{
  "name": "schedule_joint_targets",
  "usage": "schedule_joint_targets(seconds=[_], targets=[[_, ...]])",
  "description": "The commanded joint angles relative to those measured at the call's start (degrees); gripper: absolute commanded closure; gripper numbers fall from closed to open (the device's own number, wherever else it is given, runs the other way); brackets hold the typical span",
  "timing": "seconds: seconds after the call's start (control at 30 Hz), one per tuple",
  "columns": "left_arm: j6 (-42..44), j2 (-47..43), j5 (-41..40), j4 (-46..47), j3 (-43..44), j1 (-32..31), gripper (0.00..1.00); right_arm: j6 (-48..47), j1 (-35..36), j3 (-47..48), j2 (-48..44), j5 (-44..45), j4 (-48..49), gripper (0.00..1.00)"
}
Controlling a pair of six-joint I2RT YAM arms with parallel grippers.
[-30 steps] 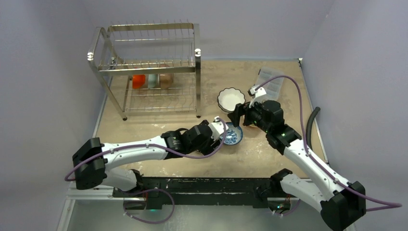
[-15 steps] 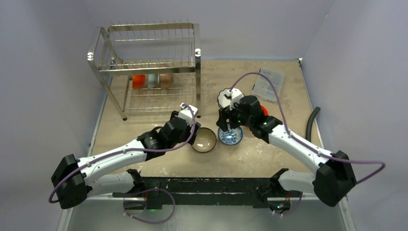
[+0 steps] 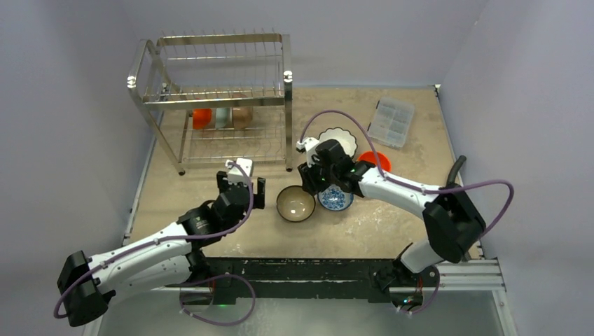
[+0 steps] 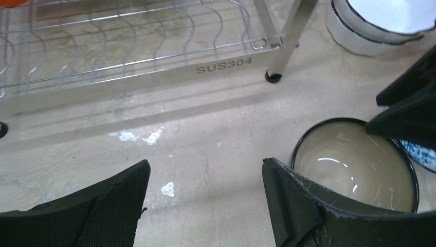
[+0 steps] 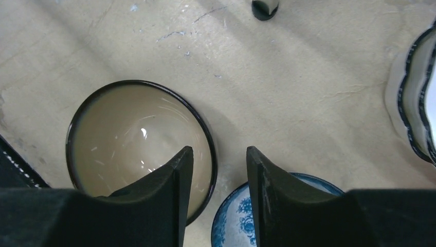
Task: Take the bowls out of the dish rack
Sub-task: Move the bowl to the center of the board.
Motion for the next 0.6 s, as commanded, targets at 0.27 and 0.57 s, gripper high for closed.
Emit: schedule_joint_targets(seconds=[0.27,0.57], targets=[[-1.96,-2.18,-7.36,1.61,-1.63,0.41,0.21,-2.46,0.97,5.18,7.01,1.17,-1.84,0.77],[-1.23,-3.06,-7.98,2.16,-2.05,0.4,0.21,-4.07,0.74,5.43,5.53,6.98,-2.82,1.0]])
